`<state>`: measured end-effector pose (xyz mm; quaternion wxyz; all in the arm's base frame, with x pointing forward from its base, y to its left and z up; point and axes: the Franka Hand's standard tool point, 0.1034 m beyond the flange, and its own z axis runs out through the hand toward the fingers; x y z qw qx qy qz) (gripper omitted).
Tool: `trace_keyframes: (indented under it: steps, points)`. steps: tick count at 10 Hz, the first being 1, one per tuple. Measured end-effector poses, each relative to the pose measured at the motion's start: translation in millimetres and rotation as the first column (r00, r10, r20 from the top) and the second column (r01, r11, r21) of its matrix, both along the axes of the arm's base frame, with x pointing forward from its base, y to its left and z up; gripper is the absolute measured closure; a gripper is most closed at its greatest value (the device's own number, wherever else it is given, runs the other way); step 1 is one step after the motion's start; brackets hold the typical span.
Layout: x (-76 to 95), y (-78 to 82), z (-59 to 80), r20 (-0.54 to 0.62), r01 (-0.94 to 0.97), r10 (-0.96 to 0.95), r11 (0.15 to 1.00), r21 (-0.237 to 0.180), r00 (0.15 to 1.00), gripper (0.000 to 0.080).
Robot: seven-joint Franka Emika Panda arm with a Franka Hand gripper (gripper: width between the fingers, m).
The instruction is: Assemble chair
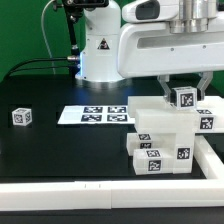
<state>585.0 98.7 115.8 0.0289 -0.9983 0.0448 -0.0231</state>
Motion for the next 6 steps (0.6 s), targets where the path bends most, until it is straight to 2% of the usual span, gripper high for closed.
trace_keyframes:
  steps: [2,3,4,5,6]
  points:
    - [0.0,0.3,0.0,-0.005,0.090,-0.090,0.996,0.006,0.996,0.0520]
    - [-0.1,0.2,-0.1,-0.005,0.088,-0.088,0.996,0.005,0.996,0.0446]
    - [-0.2,0.2,-0.4,-0.006,0.087,-0.087,0.996,0.005,0.996,0.0446]
    - [-0.3,0.2,-0.7,-0.006,0.087,-0.087,0.996,0.005,0.996,0.0254]
    - [-0.3,0.1,-0.8,-0.007,0.087,-0.087,0.996,0.005,0.996,0.0254]
